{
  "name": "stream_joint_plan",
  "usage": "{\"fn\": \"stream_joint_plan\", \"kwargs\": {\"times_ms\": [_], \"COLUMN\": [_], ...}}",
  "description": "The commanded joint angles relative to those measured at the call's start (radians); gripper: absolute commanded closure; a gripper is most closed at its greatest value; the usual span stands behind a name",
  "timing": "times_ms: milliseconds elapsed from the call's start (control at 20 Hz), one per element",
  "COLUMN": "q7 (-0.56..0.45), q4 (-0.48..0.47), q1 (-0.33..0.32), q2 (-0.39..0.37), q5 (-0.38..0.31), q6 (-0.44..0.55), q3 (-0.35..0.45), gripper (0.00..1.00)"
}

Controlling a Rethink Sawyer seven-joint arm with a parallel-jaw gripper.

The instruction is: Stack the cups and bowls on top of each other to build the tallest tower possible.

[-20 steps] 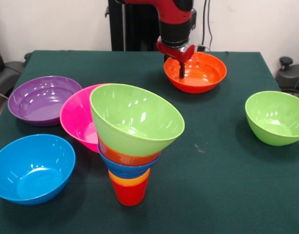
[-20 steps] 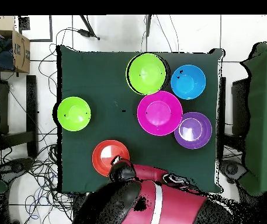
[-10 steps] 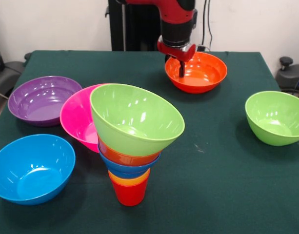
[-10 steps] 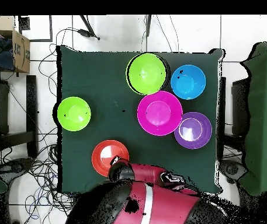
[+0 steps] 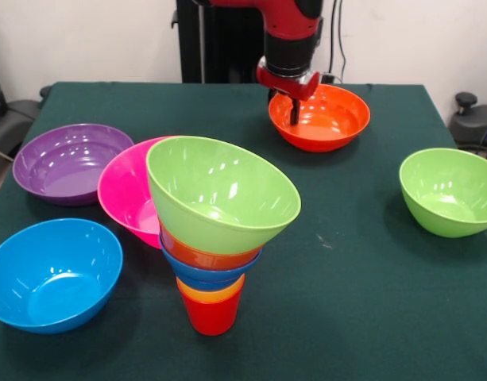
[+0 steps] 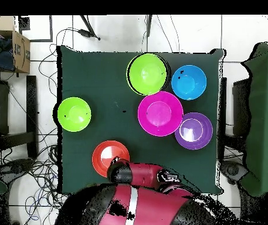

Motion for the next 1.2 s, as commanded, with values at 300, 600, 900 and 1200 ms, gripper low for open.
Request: {"fn": "stream_joint_plan", "kwargs": {"times_ms": [300, 600, 900, 1200], "q7": [-0.055, -0.082, -0.079, -0.074], "q4": [-0.136, -0.119, -0.135, -0.131], "q1": [-0.019, -0.042, -0.056, -0.089], "q2": [-0.002, -0.153, -0.221, -0.292], "q5": [-0.020, -0.002, 0.001, 0.035], "q6": [0.235, 0.426, 0.527, 0.584], "q3": [0.049, 0.069, 0.100, 0.160], "gripper": [1.00, 1.00, 1.00, 1.00]}}
